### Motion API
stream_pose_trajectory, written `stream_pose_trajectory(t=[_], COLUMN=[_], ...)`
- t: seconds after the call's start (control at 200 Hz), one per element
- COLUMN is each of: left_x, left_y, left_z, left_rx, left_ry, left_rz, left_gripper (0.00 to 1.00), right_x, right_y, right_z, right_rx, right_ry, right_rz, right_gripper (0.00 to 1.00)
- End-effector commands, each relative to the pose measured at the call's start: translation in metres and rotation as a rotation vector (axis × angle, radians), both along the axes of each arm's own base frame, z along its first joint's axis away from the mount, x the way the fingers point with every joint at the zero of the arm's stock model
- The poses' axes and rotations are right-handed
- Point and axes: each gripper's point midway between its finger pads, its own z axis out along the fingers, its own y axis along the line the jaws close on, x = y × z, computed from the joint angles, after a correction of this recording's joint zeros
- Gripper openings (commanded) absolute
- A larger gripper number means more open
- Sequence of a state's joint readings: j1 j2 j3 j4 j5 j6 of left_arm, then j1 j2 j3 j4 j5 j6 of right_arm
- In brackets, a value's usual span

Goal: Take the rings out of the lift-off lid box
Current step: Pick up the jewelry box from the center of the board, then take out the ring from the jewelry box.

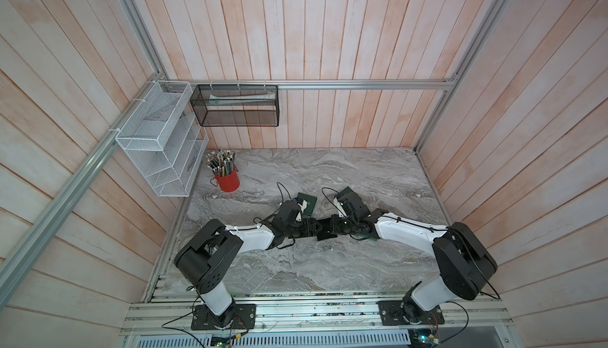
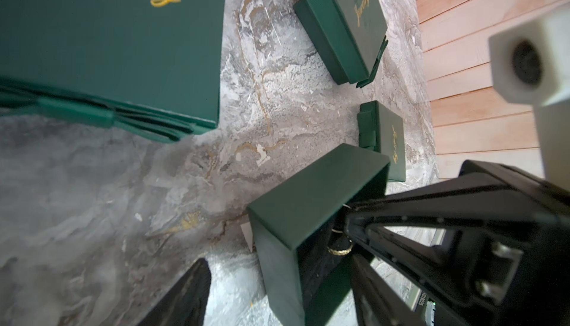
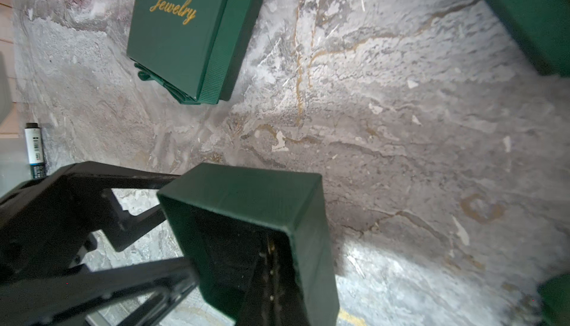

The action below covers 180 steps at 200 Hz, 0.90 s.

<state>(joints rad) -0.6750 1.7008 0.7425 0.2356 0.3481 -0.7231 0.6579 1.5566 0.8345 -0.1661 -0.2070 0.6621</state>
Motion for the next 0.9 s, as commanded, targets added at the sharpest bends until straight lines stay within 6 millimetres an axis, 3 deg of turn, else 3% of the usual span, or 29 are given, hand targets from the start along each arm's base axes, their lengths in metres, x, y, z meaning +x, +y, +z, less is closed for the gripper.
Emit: stream_pose_trajectory(t=[0.0,0.535,0.895], left_x=[0.006,0.016,0.018], left_y=[-0.006,-0.014,-0.017], left_z=[0.002,0.008,0.019], left_rx=[-0.036,-0.089,-0.115], left_ry=[0.005,-0.009,-0.03], left_rz=[-0.01,-0.015,-0.022], left_gripper=[0.73,0.68,0.43], right_x=[0.0,0.0,-0.001], right_y=[0.003,0.007,0.012], right_z=[0.01,0.008,0.006], right_rx=[0.071,0.176,0.211], right_ry=[-0.003,0.039,0.052], right_rz=[-0.008,-0.009,0.004], right_gripper=[0.0,0.0,0.0])
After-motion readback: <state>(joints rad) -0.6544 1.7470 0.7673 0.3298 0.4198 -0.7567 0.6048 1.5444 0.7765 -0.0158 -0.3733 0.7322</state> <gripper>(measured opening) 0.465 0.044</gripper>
